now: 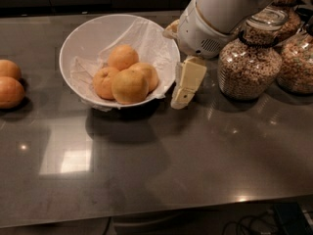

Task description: Pick orange from white bowl

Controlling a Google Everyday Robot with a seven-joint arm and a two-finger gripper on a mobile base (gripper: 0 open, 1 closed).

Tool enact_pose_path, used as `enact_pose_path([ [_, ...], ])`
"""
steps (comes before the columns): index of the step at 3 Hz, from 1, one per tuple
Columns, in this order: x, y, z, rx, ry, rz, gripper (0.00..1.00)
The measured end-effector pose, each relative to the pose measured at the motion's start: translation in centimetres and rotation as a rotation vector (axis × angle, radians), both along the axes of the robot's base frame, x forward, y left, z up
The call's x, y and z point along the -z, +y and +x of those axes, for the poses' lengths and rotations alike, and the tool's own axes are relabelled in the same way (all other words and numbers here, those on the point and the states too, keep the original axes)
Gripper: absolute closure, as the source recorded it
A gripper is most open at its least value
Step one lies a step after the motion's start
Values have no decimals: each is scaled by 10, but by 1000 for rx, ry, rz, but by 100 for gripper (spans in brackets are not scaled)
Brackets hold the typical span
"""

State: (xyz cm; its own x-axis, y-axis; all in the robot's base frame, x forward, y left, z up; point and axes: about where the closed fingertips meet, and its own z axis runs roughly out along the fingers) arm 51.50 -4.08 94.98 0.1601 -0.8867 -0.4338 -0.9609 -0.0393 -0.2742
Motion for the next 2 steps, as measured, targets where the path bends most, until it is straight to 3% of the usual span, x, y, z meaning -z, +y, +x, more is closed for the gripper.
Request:
enact_pose_path([
  [1,2,31,7,-73,8,26,0],
  [2,6,48,14,-103,-1,57,0],
])
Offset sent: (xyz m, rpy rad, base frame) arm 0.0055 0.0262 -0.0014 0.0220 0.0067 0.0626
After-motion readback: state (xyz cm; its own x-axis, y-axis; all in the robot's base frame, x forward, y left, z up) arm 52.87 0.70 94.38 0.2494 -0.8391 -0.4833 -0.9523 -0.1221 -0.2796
